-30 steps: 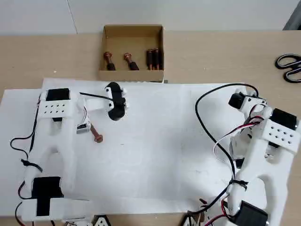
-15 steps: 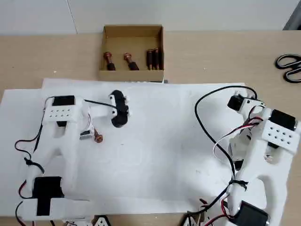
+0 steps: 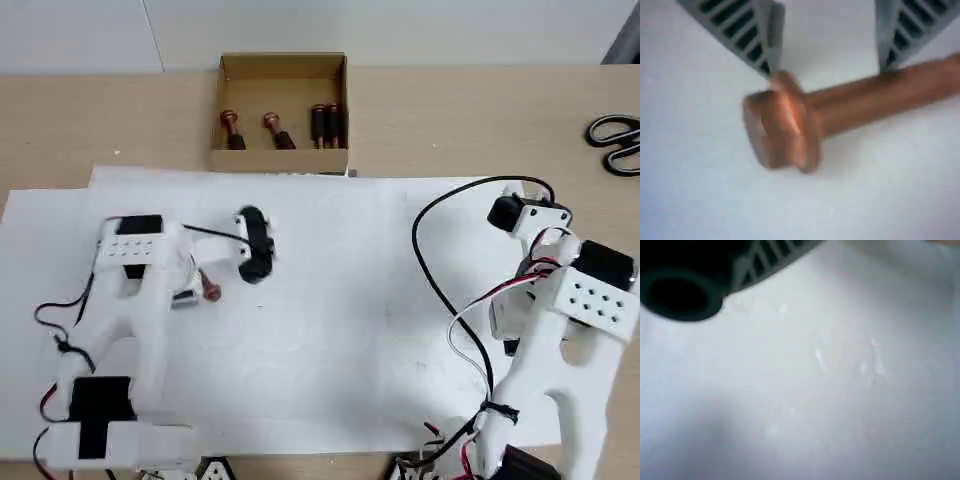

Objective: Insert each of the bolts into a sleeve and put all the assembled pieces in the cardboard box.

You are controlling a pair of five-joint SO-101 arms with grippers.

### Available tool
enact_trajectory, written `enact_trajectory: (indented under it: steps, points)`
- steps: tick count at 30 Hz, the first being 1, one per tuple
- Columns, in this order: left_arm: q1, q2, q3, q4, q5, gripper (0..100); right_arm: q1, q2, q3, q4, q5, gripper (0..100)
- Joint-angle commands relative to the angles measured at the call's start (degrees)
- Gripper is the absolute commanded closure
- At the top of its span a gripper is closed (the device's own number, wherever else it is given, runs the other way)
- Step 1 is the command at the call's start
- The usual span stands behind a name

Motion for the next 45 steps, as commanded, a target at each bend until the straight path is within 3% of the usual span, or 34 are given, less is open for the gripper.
enact_trajectory:
  steps: [1, 11, 19, 22, 32, 45]
  points:
    - [2.5, -0.4, 0.1, -1.0, -26.3, 90, 0.3, -2.1, -0.3, 1.2, -0.2, 98.8]
    - [3.7, -1.0, -3.2, -1.8, -24.9, 91, 0.3, -2.1, -0.3, 2.0, -0.2, 98.8]
    - [2.7, -1.1, -16.5, 13.6, -24.9, 91, 0.3, -2.1, -0.3, 2.0, -0.4, 98.8]
    - [2.7, -0.4, -19.3, 15.2, -24.9, 91, 0.3, -2.1, -0.3, 2.0, -0.5, 98.8]
    - [3.0, -0.3, -11.2, 0.4, -23.7, 91, 0.3, -2.2, -0.3, 3.9, -0.5, 98.8]
    - [6.8, 3.5, -8.9, -1.3, -21.8, 91, 0.3, -2.2, -0.3, 3.9, -0.5, 98.8]
